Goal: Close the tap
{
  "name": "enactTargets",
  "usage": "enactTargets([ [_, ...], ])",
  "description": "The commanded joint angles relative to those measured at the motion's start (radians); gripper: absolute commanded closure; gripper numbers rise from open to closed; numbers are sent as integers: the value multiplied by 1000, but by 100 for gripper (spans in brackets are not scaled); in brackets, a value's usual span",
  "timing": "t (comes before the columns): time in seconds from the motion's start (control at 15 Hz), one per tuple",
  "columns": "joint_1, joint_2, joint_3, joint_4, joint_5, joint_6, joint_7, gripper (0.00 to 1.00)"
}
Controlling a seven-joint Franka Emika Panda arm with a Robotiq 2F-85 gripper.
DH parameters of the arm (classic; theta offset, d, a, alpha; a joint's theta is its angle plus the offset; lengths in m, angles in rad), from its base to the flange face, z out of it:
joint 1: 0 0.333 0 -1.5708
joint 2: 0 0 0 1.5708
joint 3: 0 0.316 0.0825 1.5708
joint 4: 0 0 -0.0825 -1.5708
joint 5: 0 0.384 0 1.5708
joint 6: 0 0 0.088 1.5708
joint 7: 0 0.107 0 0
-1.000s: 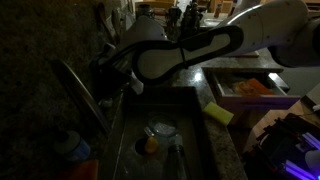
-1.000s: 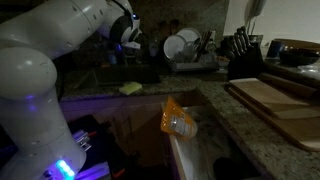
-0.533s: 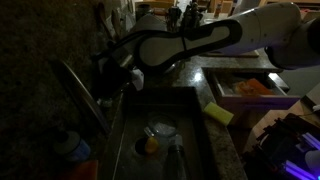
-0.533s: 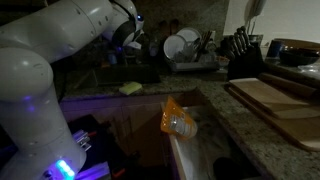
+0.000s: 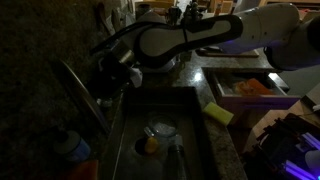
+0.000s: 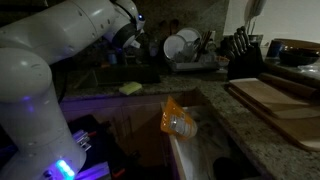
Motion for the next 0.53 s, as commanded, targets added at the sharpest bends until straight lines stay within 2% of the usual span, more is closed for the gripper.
enactTargets([
  [0.0,9,51,104,1,67,-56,-15,0],
  [0.13,31,56,109,3,69,-56,6,0],
  [0.2,45,34,68,3,47,-37,38,0],
  [0.27,23,36,74,1,42,-28,16,0],
  [0.47,23,35,74,3,41,-28,18,0],
])
